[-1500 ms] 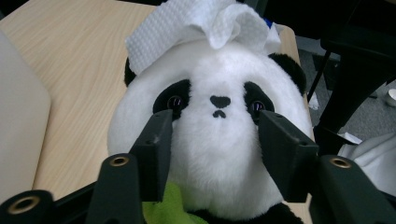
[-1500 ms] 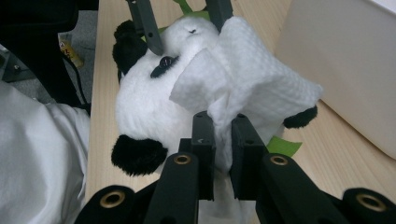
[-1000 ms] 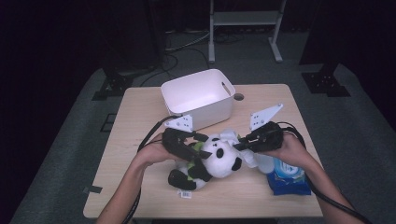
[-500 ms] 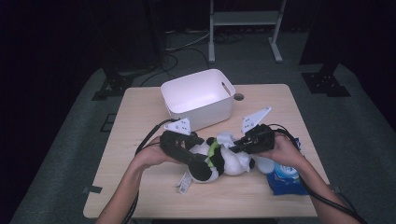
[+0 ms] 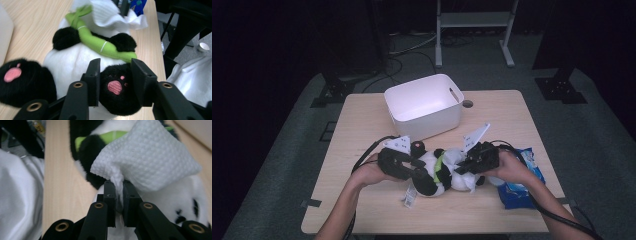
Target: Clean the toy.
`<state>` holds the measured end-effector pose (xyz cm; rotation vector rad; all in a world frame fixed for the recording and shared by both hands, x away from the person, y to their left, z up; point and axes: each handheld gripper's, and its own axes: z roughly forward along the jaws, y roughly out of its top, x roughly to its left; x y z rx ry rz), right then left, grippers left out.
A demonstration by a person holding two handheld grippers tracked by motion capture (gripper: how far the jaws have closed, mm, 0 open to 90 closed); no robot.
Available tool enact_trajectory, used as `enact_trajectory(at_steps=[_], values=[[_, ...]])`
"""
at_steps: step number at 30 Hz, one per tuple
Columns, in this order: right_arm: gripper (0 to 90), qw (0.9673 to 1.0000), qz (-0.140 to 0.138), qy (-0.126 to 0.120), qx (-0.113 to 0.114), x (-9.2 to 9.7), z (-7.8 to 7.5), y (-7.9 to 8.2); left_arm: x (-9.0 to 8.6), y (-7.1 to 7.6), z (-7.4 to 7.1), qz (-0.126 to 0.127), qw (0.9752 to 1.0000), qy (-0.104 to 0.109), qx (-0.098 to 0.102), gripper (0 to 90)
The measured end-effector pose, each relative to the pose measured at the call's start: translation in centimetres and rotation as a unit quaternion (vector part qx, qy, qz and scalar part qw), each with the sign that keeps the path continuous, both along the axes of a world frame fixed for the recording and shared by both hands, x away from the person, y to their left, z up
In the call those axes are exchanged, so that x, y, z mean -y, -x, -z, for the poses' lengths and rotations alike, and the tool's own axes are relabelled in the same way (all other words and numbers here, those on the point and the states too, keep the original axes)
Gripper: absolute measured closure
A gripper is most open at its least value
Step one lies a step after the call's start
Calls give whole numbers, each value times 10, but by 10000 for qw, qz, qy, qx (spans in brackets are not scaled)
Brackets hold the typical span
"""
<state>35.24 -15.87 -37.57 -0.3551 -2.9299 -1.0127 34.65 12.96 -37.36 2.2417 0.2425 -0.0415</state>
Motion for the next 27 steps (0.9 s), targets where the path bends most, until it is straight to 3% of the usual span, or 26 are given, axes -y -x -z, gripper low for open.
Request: enact_trajectory(at_steps=[6, 12, 17, 20, 27], values=[[822, 9995, -287, 124, -71, -12, 1, 7, -5, 1, 2, -21, 9999, 132, -73, 600], [818, 9993, -165, -202, 282, -20, -21, 2, -6, 1, 2, 45, 9997, 219, -95, 576], [802, 9988, -93, 3, 472, -35, -21, -9, -6, 3, 3, 76, 9996, 248, -97, 563], [804, 9988, -122, 224, 423, -40, -14, -14, -8, 4, 4, 62, 9996, 263, -82, 565], [813, 9989, -214, 356, 196, -38, -6, -12, -9, 5, 5, 94, 9994, 292, -133, 544]])
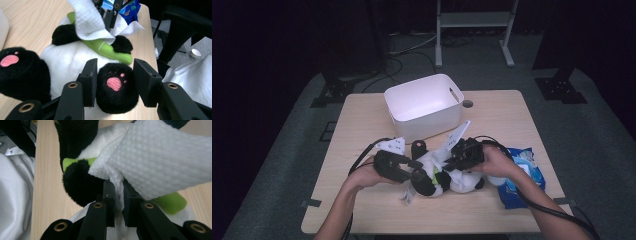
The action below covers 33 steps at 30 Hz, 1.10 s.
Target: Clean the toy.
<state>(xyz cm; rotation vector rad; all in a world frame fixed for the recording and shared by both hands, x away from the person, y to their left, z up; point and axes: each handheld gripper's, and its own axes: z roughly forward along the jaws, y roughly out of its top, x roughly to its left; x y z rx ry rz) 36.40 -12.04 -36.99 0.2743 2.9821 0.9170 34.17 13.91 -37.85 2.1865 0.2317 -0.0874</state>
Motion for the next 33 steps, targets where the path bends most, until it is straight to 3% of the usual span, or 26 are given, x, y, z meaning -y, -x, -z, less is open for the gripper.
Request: enact_trajectory(at_steps=[3, 10, 15, 17, 23, 27, 33], values=[[813, 10000, -31, 0, -9, 0, -2, 0, 1, 1, 1, 14, 10000, -16, -5, 533], [813, 9997, -93, -152, 136, -4, -8, 3, 0, 2, 1, 46, 10000, -47, 45, 616], [813, 9998, -79, -41, 196, 0, -9, 2, -4, 2, 1, 12, 9999, -47, 107, 663], [813, 9995, -34, 83, 291, 2, -9, 3, -6, 1, 1, -37, 10000, 26, 71, 659], [814, 9999, 2, 48, 166, 8, -4, 3, -7, 2, 3, -30, 9997, 221, -25, 565], [814, 9999, 26, 38, 141, 10, -4, 3, -16, 2, 0, -120, 9989, 447, -75, 511], [814, 9999, 42, 19, 99, 12, -3, 2, -33, 0, -1, -374, 9978, 553, -57, 483]])
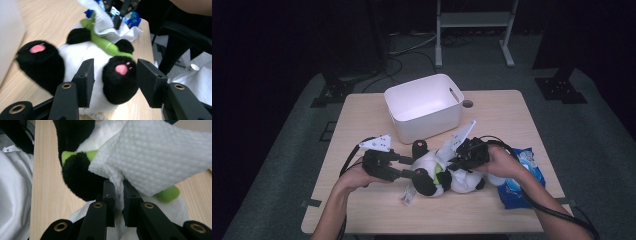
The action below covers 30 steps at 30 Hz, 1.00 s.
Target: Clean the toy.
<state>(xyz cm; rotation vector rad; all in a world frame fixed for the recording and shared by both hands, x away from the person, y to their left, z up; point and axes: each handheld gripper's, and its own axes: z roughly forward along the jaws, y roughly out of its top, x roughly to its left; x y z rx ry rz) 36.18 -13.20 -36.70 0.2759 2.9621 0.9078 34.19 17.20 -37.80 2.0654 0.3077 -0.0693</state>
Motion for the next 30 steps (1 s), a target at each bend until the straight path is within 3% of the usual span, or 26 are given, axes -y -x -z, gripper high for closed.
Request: enact_trajectory(at_steps=[9, 15, 19, 23, 26, 30], values=[[813, 10000, 1, 6, 0, -1, 0, 0, 1, 3, 12, 105, 9999, -60, -54, 472], [810, 10000, -4, -35, 12, -2, 0, 0, 15, 5, 14, 314, 9994, -166, -53, 510], [811, 9999, -64, -75, -26, -4, -2, 1, 21, 4, 14, 371, 9992, -156, -81, 621], [812, 9997, -138, -172, -63, -7, -8, 2, 29, 7, 12, 544, 9982, -191, -140, 670], [812, 9997, -220, -122, -64, -10, -10, 3, 36, 10, 12, 678, 9972, -278, -142, 670], [812, 9998, -201, -62, -35, -11, -8, 4, 36, 9, 9, 654, 9973, -315, -127, 644]])
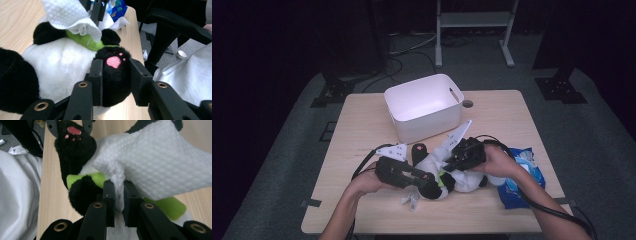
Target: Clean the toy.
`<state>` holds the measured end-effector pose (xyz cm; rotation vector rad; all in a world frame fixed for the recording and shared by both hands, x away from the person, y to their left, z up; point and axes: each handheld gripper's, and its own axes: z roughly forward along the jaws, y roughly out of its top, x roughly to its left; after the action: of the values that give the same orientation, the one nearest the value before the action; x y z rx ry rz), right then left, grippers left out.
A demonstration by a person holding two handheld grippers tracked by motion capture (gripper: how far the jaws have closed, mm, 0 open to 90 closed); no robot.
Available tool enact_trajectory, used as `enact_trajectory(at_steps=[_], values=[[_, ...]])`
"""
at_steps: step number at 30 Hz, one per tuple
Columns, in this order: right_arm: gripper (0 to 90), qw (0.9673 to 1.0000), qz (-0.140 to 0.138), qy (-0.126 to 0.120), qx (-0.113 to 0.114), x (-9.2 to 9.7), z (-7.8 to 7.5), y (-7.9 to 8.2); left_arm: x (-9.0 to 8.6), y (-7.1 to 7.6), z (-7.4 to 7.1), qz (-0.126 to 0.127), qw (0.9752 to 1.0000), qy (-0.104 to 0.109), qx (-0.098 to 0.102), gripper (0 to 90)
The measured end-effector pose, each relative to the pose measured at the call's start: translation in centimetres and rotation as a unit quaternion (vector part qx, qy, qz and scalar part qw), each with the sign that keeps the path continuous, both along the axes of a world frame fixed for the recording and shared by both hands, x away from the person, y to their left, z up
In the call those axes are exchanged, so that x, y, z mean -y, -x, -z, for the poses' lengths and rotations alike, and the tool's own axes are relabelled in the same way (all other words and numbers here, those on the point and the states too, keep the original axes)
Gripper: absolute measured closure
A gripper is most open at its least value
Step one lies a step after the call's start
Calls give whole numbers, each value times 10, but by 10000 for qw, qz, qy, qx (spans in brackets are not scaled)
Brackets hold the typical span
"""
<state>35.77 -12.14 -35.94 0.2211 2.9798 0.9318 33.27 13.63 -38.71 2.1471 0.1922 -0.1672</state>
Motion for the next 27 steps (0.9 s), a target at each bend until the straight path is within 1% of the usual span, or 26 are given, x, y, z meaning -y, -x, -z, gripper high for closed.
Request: enact_trajectory(at_steps=[2, 4, 6, 7, 9, 12, 15, 16, 18, 21, 23, 25, 26, 27], values=[[812, 10000, 17, 8, 11, 1, 0, 1, -2, -1, -2, -34, 10000, -2, 22, 615], [811, 10000, 6, 28, 31, 4, 1, 2, -4, -2, -5, -66, 10000, 61, 17, 589], [811, 10000, 26, -11, 5, 8, 0, 4, -6, -3, -10, -50, 9999, 142, 21, 581], [811, 10000, 46, -50, 2, 11, 0, 5, -7, -3, -14, -47, 9998, 181, 61, 578], [811, 9999, 73, -81, 25, 17, 0, 9, -5, -5, -20, -24, 9998, 188, 111, 577], [811, 9998, 134, -153, 54, 28, -1, 15, 2, -10, -27, -51, 9997, 54, 212, 577], [811, 9994, 231, -241, 106, 41, -3, 21, 11, -19, -30, -56, 9996, -28, 276, 578], [811, 9993, 257, -250, 113, 43, -3, 22, 15, -21, -30, -60, 9995, -96, 308, 578], [811, 9991, 294, -259, 135, 51, -3, 25, 23, -27, -30, -20, 9991, -186, 369, 578], [811, 9988, 399, -236, 135, 62, 0, 29, 33, -36, -28, 7, 9988, -301, 396, 578], [811, 9986, 468, -226, 125, 70, 3, 31, 38, -42, -28, -28, 9982, -419, 431, 578], [811, 9980, 560, -287, 84, 78, 5, 34, 43, -48, -26, -18, 9978, -510, 433, 579], [811, 9976, 593, -337, 75, 82, 7, 35, 44, -51, -25, -11, 9977, -512, 437, 579], [811, 9973, 632, -364, 46, 84, 8, 36, 46, -54, -25, -19, 9973, -579, 452, 581]])
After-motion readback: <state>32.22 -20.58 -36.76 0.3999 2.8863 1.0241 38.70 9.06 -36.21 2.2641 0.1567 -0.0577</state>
